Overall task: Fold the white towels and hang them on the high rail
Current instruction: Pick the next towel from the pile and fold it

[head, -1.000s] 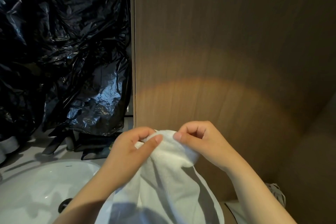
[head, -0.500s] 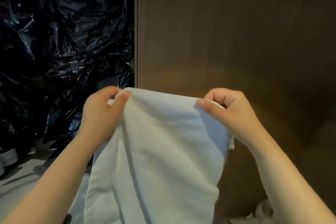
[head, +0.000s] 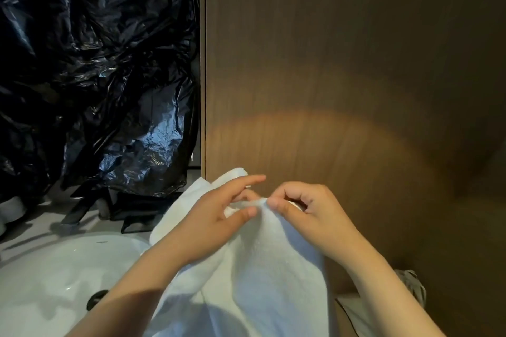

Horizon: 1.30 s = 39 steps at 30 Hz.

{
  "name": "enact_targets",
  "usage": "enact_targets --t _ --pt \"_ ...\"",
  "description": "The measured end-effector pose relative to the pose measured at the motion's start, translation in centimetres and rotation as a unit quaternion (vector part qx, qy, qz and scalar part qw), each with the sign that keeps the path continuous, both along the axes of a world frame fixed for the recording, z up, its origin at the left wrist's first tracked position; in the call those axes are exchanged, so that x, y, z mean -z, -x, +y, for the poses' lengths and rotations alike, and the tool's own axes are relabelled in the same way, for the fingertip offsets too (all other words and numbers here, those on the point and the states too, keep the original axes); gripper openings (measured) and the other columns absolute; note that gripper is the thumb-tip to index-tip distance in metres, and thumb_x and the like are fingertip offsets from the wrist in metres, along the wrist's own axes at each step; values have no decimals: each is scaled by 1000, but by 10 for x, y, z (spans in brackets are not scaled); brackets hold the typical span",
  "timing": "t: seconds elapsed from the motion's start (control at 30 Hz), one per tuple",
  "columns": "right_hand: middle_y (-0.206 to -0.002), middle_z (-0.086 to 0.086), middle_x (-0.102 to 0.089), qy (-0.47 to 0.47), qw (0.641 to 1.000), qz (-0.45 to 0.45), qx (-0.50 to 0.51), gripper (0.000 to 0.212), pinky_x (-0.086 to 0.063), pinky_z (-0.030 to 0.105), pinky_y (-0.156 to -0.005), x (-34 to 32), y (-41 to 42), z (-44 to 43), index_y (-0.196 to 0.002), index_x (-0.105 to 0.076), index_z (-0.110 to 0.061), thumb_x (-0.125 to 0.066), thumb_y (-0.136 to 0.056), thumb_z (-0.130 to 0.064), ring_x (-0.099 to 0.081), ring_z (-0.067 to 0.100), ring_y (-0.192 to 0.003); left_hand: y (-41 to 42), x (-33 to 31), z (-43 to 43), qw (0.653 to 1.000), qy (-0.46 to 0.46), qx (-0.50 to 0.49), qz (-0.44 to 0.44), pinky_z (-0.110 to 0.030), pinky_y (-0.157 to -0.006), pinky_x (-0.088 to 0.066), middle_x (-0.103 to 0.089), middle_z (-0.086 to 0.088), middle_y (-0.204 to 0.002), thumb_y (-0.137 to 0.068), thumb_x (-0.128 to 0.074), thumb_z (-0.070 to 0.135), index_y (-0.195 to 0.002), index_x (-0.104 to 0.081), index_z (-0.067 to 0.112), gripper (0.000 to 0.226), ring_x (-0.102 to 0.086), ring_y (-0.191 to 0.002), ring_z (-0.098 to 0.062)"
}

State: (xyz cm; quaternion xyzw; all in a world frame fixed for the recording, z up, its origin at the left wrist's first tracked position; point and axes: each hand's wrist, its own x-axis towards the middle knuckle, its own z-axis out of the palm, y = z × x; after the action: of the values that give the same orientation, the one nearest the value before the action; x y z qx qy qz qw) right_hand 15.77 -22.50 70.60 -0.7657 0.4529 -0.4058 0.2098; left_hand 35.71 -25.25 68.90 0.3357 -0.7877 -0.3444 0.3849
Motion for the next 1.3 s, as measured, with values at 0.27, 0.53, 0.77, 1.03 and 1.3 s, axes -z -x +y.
enact_targets --t 0.27,0.53,0.77,1.03,1.3 --pt "-63 -9 -61 -77 995 14 63 26 -41 17 -57 15 32 10 -66 -65 -28 -67 -90 -37 -55 7 -59 -13 11 -11 989 13 -149 21 -5 -67 -38 -66 16 -84 -93 -59 16 -83 -66 25 15 -56 -83 4" --pt "-72 -7 -62 -168 966 89 173 23 -46 25 -59 59 72 20 -73 -62 -30 -61 -92 -43 -59 14 -68 -5 37 -41 969 -1 -246 -32 -11 -62 -35 -61 13 -81 -96 -55 20 -83 -62 23 15 -54 -78 -3" --pt "-71 -9 -59 -77 964 -40 252 16 -41 15 -57 62 64 32 -80 -60 -28 -58 -95 -27 -54 6 -64 10 46 -35 948 -86 -303 -44 -25 -81 -34 -38 7 -118 -84 -71 37 -128 -49 27 51 -48 -88 -11" --pt "-50 -11 -42 -179 969 -108 133 18 -31 17 -45 59 31 45 -98 -65 -28 -51 -101 -17 -35 5 -45 -5 62 20 934 -215 -271 93 -25 -56 -41 -62 -1 -58 -82 -73 28 -64 -62 8 29 -52 -54 -10" --pt "-68 -4 -66 -324 923 -208 -12 31 -58 26 -67 59 -6 38 -114 -69 -11 -71 -85 -22 -67 15 -73 -23 62 39 919 -249 -269 146 -27 -56 -31 -38 -7 -58 -92 -64 25 -59 -42 0 47 -36 -54 -13"
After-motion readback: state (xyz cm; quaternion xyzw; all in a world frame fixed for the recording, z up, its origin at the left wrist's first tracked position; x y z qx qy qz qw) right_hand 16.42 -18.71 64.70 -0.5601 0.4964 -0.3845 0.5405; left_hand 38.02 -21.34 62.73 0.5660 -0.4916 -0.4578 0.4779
